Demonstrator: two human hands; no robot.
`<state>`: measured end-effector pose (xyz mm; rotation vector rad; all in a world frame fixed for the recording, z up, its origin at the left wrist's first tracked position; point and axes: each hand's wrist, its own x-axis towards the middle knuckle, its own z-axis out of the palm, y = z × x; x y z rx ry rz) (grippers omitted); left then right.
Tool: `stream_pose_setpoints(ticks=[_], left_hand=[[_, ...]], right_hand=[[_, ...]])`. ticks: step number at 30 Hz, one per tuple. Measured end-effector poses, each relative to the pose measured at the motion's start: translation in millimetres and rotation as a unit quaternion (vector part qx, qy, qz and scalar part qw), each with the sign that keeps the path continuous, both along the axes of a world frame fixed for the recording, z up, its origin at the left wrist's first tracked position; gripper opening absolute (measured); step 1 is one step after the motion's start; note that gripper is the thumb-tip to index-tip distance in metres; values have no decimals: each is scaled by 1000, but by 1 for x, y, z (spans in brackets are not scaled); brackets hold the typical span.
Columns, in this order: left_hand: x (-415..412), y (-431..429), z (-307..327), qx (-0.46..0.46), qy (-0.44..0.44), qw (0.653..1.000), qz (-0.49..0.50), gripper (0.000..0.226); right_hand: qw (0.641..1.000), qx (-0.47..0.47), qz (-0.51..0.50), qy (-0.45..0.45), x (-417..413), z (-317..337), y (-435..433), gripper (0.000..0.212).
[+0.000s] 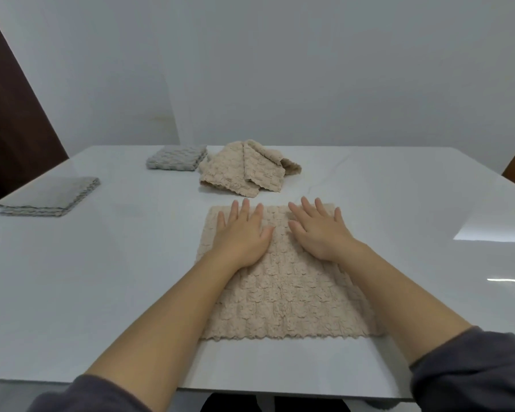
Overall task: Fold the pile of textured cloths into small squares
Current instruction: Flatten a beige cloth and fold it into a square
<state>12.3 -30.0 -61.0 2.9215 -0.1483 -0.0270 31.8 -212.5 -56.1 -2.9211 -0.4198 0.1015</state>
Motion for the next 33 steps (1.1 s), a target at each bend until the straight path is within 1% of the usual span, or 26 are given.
stream_pose_setpoints(ticks=[3,7,16,18,22,25,28,31,33], left_hand=[[9,-4,-9,18,21,1000,0,60],[14,4,-14,25,11,1000,10,58],[18,23,-19,16,-9,993,113,63],[17,23,-19,16,-14,993,117,63],[12,22,-13,8,-48,995,93,61],[7,17,-9,-16,-75,997,30,60],[2,11,-13,-24,-33,999,-23,59],[2,11,-17,19,-3,1000,-7,58],[1,16,-17,31,4,999,18,59]], right_hand=[[1000,-18,7,20,6,-8,6,57],[1000,-11,-13,2,8,-18,5,58],[994,-12,-107,-10,9,-23,4,67],[995,-8,-100,-20,8,-21,3,67],[999,11,-16,-42,1,-14,4,60],[1000,-12,9,-5,0,-17,8,59],[1000,-19,2,4,1,-20,8,59],[1000,-19,0,1,1,-20,8,59],[1000,-17,0,0,1,-20,8,59]])
